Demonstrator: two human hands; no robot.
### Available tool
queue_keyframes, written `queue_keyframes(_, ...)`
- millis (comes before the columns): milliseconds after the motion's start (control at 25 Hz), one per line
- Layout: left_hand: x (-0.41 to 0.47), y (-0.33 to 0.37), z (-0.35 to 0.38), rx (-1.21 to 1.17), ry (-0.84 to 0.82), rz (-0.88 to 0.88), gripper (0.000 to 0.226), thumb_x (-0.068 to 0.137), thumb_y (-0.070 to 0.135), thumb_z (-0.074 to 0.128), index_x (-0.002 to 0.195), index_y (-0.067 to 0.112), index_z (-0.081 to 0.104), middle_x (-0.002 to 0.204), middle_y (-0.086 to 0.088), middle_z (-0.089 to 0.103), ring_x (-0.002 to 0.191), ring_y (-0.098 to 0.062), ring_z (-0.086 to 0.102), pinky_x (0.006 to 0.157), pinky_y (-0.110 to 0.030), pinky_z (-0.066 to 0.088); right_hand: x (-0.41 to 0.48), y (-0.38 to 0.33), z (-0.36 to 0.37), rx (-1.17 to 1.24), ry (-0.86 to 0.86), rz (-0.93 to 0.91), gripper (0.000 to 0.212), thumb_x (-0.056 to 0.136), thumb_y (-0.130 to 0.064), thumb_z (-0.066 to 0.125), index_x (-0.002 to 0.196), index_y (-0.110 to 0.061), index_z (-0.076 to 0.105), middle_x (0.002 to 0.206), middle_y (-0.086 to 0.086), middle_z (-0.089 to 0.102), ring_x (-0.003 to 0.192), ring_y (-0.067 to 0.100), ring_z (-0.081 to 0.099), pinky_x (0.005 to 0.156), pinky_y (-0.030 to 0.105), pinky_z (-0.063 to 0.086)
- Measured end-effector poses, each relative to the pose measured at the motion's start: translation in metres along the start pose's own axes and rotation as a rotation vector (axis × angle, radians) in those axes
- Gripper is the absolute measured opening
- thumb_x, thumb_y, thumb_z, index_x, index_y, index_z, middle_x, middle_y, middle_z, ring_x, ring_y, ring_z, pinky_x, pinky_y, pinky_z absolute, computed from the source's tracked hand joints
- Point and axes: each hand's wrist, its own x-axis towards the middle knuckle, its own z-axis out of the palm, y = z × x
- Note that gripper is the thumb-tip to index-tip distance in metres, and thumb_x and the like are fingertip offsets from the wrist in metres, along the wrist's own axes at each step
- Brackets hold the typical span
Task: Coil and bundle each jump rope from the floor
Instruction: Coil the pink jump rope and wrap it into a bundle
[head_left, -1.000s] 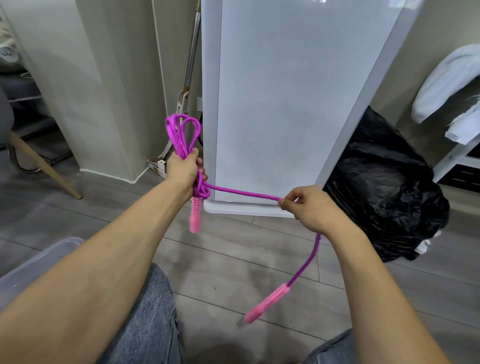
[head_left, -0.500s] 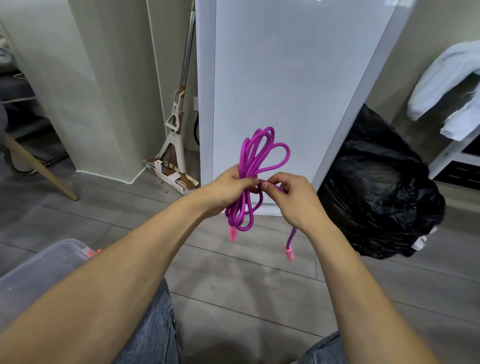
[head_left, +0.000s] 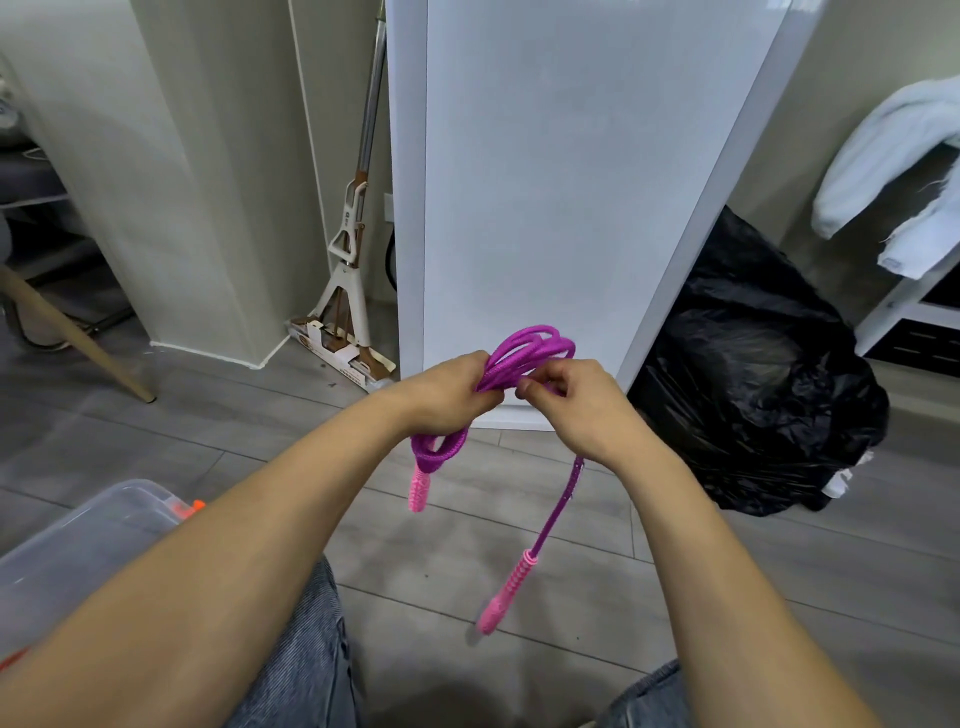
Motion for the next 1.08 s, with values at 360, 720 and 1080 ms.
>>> queue_keyframes(360,-0.002,-0.007,0.004,0.598,-0.192,-0.064,0.023,0.099,0.027,0.057,0.121,0.02,0.06,0.109,-0.006,0.066,0.093,-0.023,0.059,0.087,-0.039,0.052,-0.012,-0.009,-0.029,0.113,0.06,-0.19,0.012,0.093,-0.017,0.068,0.091,-0.026,0.076,0.08,-0.006,0.071,0.073,0.014,0.062,0.071,0.029,0.051)
queue_keyframes(720,-0.027,0.042,0.015,0.067,-0.266,0.417,0.014,0.096,0.029,0.064,0.103,0.017,0.065,0.078,0.008,0.061,0.069,-0.009,0.053,0.067,-0.025,0.041,-0.001,0.025,-0.048,0.695,0.075,0.01,0.007,0.093,-0.007,0.067,0.09,-0.005,0.073,0.05,-0.006,0.047,0.043,0.009,0.03,0.044,0.022,0.023)
queue_keyframes(1080,-0.003,0.018,-0.004,-0.673,0.303,-0.171,0.023,0.087,0.036,0.042,0.091,0.014,0.04,0.073,-0.005,0.049,0.056,-0.017,0.041,0.057,-0.034,0.036,-0.005,0.013,-0.015,0.488,-0.159,0.099,0.022,0.1,-0.011,0.056,0.108,-0.01,0.076,0.069,0.004,0.055,0.047,0.016,0.027,0.04,0.02,0.023)
